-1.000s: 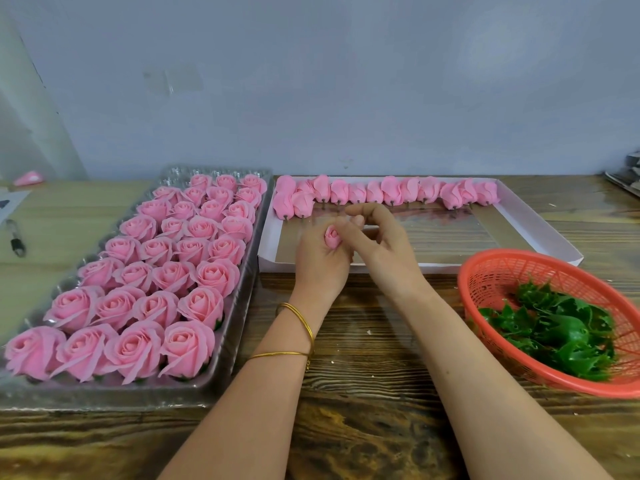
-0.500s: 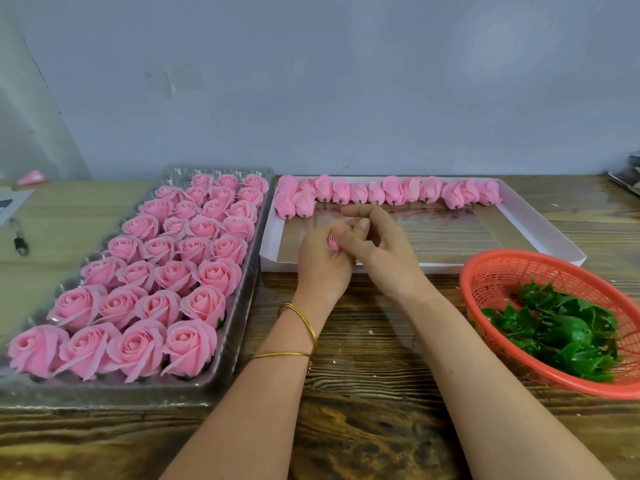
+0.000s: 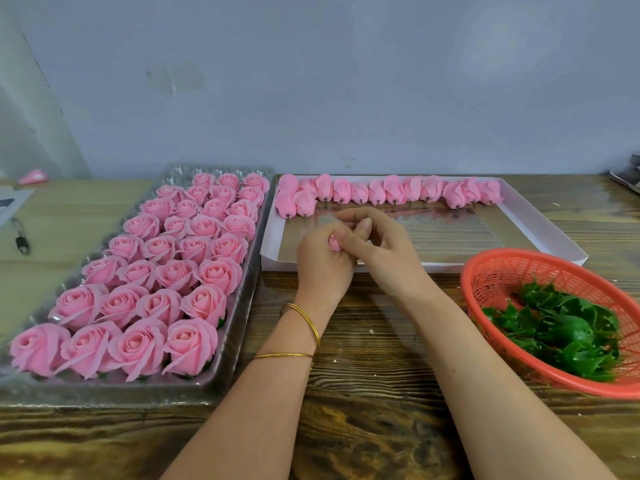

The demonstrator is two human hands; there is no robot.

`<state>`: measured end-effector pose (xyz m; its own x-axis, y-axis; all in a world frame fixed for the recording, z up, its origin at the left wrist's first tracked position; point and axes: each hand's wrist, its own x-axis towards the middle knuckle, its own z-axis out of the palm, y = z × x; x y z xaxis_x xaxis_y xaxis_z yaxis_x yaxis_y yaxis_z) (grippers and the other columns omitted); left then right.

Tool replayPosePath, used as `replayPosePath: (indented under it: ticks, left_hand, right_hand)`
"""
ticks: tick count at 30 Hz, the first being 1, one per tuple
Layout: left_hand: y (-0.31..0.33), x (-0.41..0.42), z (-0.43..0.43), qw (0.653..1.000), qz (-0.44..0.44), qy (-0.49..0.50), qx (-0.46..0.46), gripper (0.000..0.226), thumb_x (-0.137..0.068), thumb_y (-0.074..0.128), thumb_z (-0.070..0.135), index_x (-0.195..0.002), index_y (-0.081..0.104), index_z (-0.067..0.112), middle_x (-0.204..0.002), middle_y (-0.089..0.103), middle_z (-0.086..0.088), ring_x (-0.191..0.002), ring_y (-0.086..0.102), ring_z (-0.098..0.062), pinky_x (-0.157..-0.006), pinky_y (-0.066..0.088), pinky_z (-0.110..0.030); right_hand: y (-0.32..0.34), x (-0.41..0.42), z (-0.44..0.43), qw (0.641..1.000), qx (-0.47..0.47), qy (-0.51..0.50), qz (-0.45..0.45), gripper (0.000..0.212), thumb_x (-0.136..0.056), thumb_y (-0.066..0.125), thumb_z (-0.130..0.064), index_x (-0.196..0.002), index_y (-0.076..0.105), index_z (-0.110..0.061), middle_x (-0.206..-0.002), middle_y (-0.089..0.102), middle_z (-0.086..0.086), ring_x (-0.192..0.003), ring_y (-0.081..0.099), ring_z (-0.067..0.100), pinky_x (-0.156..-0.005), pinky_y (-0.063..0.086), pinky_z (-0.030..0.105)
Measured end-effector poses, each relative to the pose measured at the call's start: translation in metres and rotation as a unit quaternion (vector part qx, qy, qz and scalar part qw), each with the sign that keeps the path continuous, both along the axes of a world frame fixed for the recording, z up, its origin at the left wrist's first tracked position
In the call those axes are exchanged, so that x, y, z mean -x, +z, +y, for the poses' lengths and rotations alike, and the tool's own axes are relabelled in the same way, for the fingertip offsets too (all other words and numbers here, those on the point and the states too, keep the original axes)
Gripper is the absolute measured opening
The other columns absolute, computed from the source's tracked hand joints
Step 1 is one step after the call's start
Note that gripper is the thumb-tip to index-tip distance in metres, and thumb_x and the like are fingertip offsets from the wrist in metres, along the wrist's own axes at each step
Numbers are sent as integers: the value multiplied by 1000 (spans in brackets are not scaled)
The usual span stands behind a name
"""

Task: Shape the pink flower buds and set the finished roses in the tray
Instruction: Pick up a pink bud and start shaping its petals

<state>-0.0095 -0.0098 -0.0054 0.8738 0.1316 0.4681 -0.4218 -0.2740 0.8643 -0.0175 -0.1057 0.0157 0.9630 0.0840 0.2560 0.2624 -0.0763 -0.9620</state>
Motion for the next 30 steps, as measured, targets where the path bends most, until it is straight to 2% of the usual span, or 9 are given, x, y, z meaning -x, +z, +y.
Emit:
replayPosePath:
  ticks: [4,7,10,13,16,20,24,27,30]
  left_hand:
    - [0,-1,-1,1000,12,-2,-1,27,-91,66,23,-64,62,20,-66,61,5,-69,60,-14,-63,48,-26]
    - [-1,-3,-1,1000,12,-6,-2,30,-93,62,21,-64,62,15,-63,60,3,-65,56,-12,-60,44,-22]
    - [-1,-4,0,1000,6,-1,-9,34,-96,57,23,-62,56,16,-59,52,2,-58,48,-9,-54,39,-20]
    - [0,-4,1,999,11,5,30,35,-97,56,25,-63,54,18,-58,50,9,-56,46,-2,-53,37,-11]
    - [0,-4,2,996,20,-2,90,35,-97,57,25,-62,52,21,-54,51,14,-55,47,0,-55,39,-13]
    - [4,-3,1,981,48,-43,186,31,-95,60,29,-65,67,24,-68,65,-3,-67,63,-17,-65,55,-32]
    - [6,-2,-1,967,74,-70,233,32,-92,63,31,-61,68,27,-60,65,7,-63,66,-7,-55,52,-20]
    - [6,-1,-3,967,74,-84,227,41,-94,61,29,-53,65,27,-52,60,11,-57,62,0,-53,48,-15]
    - [6,0,-2,969,77,-91,216,31,-93,63,31,-63,69,25,-63,66,7,-67,65,-6,-59,53,-20]
  right_hand:
    - [-2,-2,-2,1000,7,-13,2,22,-88,70,-10,-109,64,-11,-99,67,4,-98,64,12,-74,55,20]
    - [-4,-3,-3,999,-45,3,28,11,-92,65,-12,-100,68,-7,-88,68,4,-85,65,9,-71,54,22]
    - [-5,-6,-4,992,-117,21,43,21,-96,51,-14,-97,69,-2,-87,70,4,-83,66,11,-73,54,24]
    - [-3,-7,-4,987,-151,1,50,25,-80,47,-13,-89,68,-5,-89,69,8,-83,66,13,-74,53,25]
    - [-5,-7,-6,997,-67,-36,30,24,-76,52,5,-87,67,-9,-88,67,11,-86,63,18,-75,53,24]
    - [-5,-4,-5,999,17,32,5,28,-66,67,8,-89,64,-8,-83,65,6,-78,61,14,-73,54,26]
    - [-11,-4,0,997,55,45,-24,34,-74,70,17,-102,62,1,-93,66,19,-82,62,21,-76,54,31]
    - [-14,-5,0,998,55,14,-38,30,-74,71,15,-100,59,6,-98,66,26,-84,65,30,-79,55,39]
    - [-14,-7,-2,997,66,11,-36,30,-76,70,14,-103,61,6,-98,67,28,-84,66,33,-81,55,41]
